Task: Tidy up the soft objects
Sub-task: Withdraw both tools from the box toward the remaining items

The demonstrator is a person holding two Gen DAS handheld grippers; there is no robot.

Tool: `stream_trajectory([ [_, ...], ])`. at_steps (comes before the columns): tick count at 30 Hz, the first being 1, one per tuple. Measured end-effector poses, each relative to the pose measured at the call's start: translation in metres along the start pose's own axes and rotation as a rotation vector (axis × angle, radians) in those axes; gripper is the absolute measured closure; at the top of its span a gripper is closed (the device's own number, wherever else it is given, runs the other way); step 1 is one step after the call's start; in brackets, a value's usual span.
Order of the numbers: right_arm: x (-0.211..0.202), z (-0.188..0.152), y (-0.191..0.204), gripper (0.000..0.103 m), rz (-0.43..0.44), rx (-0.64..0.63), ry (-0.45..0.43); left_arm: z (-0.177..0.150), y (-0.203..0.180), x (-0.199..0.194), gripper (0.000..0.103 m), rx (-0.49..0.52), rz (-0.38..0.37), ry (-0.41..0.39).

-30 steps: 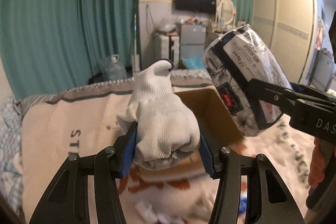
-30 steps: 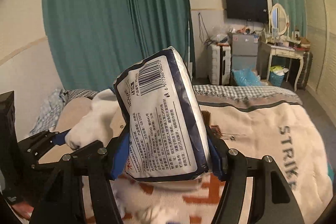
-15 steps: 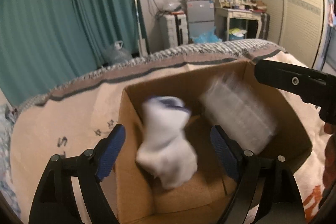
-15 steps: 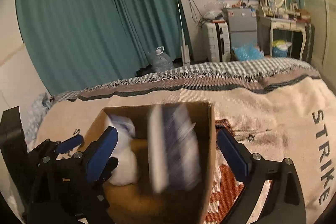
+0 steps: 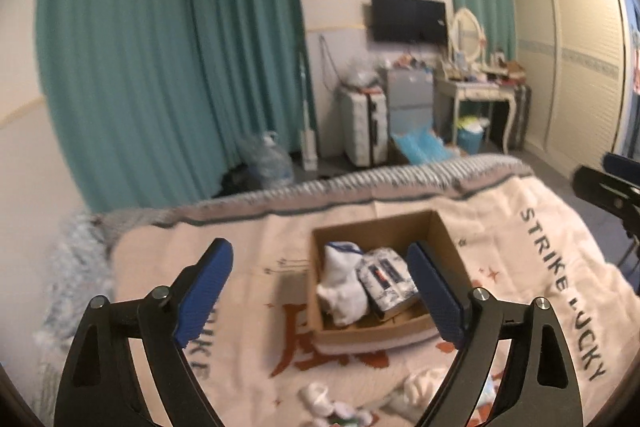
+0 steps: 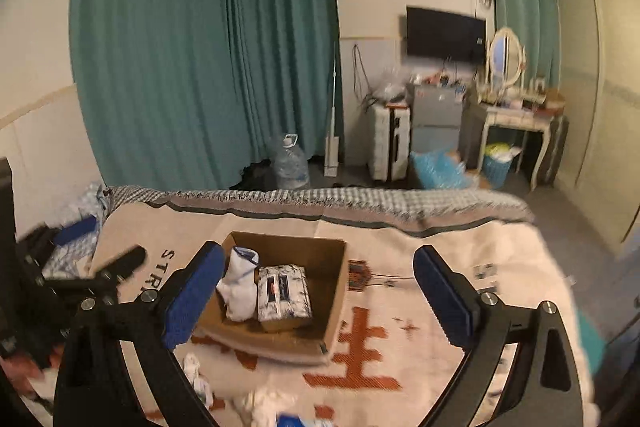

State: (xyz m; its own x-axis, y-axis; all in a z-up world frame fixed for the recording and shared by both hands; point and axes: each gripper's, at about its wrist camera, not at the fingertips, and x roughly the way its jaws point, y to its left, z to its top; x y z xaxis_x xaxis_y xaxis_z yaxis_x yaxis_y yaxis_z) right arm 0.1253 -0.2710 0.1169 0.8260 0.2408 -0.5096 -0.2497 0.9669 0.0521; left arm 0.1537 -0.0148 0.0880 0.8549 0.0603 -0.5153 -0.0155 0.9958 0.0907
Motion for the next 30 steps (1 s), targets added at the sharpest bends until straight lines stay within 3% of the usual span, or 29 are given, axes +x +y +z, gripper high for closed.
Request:
stream_trajectory([
  [6, -0.085, -0.002, 0.015, 0.007, 0.000, -0.057, 0.000, 0.000, 0.015, -0.069, 0.013, -0.013, 0.032, -0.051],
  [12, -0.109, -0.038, 0.037, 0.007, 0.023, -0.122, 0.033, -0.040, 0.013, -0.084, 0.013, -0.037, 0.017, 0.004],
  [15, -0.098, -0.071, 0.045, 0.007, 0.044, -0.143, 0.076, -0.070, 0.013, -0.075, 0.013, -0.065, -0.008, 0.054],
  [19, -0.059, -0.120, 0.046, 0.007, 0.113, -0.116, 0.207, -0.111, 0.008, -0.046, 0.013, -0.075, -0.035, 0.130],
  [30, 0.046, -0.227, 0.027, 0.007, 0.071, -0.067, 0.415, -0.218, -0.019, 0.037, 0.015, -0.085, -0.013, 0.355],
])
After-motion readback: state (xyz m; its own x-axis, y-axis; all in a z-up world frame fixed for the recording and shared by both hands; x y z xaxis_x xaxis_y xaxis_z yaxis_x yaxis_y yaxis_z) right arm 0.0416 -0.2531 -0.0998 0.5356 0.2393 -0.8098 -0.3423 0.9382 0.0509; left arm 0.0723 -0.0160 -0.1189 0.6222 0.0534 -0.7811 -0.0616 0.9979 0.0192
